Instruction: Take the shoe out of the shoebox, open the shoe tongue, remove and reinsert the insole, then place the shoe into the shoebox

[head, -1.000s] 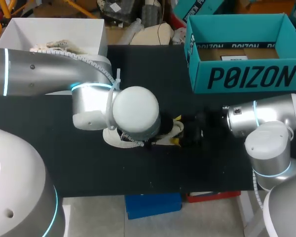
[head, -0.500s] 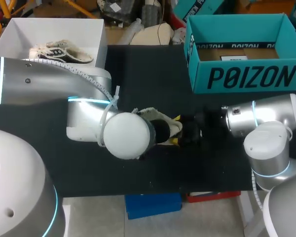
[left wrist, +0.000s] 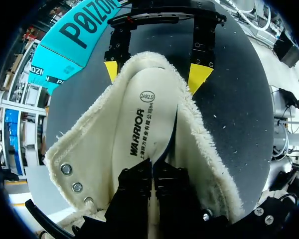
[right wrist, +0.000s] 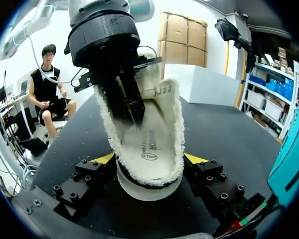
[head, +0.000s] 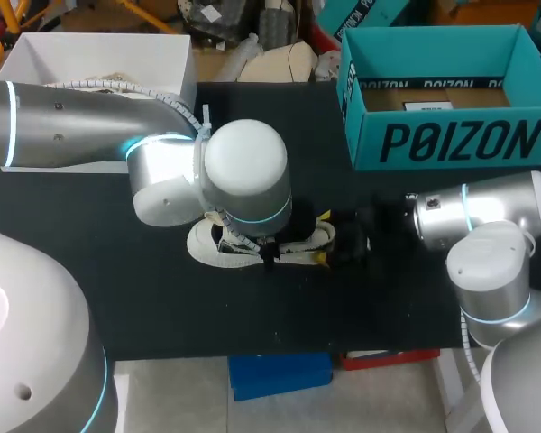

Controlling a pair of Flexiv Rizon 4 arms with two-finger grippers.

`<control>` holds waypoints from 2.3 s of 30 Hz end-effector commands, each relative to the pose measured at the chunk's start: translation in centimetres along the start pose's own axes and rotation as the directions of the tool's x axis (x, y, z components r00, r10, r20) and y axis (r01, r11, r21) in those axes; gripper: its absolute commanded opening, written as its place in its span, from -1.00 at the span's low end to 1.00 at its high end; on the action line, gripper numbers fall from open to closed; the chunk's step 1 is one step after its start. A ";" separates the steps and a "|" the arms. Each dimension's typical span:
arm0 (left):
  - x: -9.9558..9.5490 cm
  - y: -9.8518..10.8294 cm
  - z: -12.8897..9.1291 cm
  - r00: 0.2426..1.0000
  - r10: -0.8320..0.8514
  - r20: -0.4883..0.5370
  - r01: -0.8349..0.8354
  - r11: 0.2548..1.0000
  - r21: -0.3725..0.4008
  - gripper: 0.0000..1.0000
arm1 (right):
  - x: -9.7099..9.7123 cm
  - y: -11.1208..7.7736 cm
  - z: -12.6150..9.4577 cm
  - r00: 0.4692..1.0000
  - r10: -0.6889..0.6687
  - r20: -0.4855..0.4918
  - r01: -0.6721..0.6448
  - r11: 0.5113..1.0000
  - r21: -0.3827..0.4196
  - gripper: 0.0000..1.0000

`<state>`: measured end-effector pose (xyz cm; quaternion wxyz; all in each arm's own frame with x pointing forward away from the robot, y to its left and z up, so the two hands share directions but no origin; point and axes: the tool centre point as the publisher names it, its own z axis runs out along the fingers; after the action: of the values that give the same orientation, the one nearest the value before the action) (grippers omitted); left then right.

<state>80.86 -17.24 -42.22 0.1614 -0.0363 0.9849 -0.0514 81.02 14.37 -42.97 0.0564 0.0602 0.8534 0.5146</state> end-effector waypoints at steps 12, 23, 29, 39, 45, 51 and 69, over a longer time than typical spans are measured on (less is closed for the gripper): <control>-1.9 0.5 -1.2 0.972 -0.011 -0.235 0.035 0.995 0.094 -1.00 | 0.2 -0.4 0.0 1.000 0.001 0.000 -0.001 1.000 0.001 -1.00; -2.0 0.2 -2.9 0.964 -0.010 -0.264 0.062 0.980 0.190 -1.00 | 0.2 -0.4 0.0 1.000 0.001 0.000 -0.001 1.000 0.001 -1.00; -1.4 -0.9 -2.4 0.965 0.024 -0.261 0.045 0.966 0.256 -1.00 | 0.2 -0.4 0.0 1.000 0.001 0.000 -0.001 1.000 0.001 -1.00; -1.0 -2.6 -1.7 0.963 0.069 -0.260 0.012 0.955 0.296 -1.00 | 0.2 -0.4 0.0 1.000 0.001 0.000 -0.001 1.000 0.001 -1.00; -0.1 -2.2 -2.0 0.970 0.103 -0.222 -0.025 0.944 0.329 -0.18 | 0.2 -0.4 0.0 1.000 0.001 0.000 -0.001 1.000 0.001 -1.00; 0.5 -2.3 -2.4 0.983 0.100 -0.151 -0.041 0.934 0.354 -0.11 | 0.2 -0.4 0.0 1.000 0.001 0.000 -0.001 1.000 0.001 -1.00; 0.6 -5.7 -2.0 0.998 0.063 0.030 -0.070 0.917 0.393 -0.11 | 0.2 -0.4 0.0 1.000 0.001 0.000 -0.001 1.000 0.001 -1.00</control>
<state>80.31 -22.03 -39.43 0.1574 0.0369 0.9559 -0.2450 80.97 14.18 -43.03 0.0563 0.0591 0.8536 0.5145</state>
